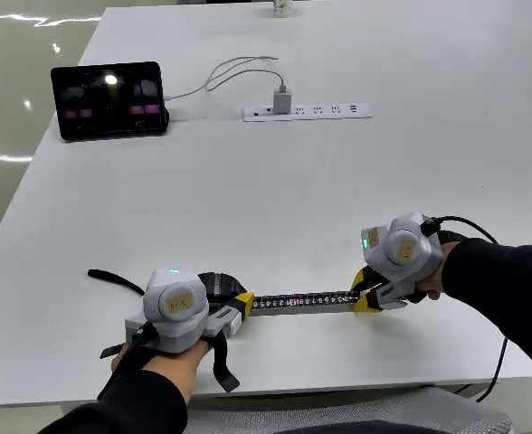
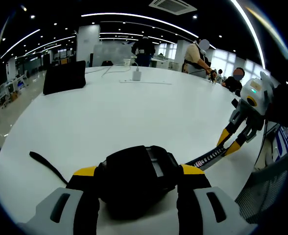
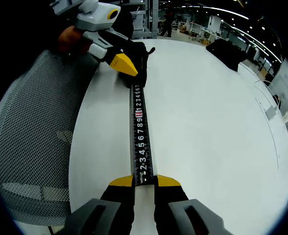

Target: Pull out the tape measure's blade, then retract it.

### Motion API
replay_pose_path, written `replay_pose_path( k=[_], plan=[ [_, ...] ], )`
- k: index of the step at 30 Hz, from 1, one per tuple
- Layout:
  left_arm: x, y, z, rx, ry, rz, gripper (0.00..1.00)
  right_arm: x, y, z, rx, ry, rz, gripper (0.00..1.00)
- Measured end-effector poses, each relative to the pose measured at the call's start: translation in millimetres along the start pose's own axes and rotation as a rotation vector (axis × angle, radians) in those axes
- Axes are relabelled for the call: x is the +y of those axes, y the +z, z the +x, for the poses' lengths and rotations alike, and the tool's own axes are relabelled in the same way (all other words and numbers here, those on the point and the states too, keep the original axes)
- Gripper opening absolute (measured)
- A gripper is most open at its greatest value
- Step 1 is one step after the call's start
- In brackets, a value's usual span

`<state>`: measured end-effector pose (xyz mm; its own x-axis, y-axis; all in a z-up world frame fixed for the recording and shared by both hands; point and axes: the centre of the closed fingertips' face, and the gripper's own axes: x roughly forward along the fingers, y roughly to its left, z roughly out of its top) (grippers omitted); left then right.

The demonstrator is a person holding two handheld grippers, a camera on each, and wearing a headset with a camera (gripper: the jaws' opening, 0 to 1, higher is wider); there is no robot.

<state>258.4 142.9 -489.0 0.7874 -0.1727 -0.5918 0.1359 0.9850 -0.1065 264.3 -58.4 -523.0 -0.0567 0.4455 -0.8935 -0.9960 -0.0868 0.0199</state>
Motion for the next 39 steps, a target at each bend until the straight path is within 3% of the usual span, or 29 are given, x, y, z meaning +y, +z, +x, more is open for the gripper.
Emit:
replay_pose_path(
  k=[39],
  plan=[
    [0.3, -1.3, 2.0, 0.005, -0.002, 0.003, 0.59, 0.6, 16.3, 11.8, -0.009, -0.004, 0.02, 0.11]
  ],
)
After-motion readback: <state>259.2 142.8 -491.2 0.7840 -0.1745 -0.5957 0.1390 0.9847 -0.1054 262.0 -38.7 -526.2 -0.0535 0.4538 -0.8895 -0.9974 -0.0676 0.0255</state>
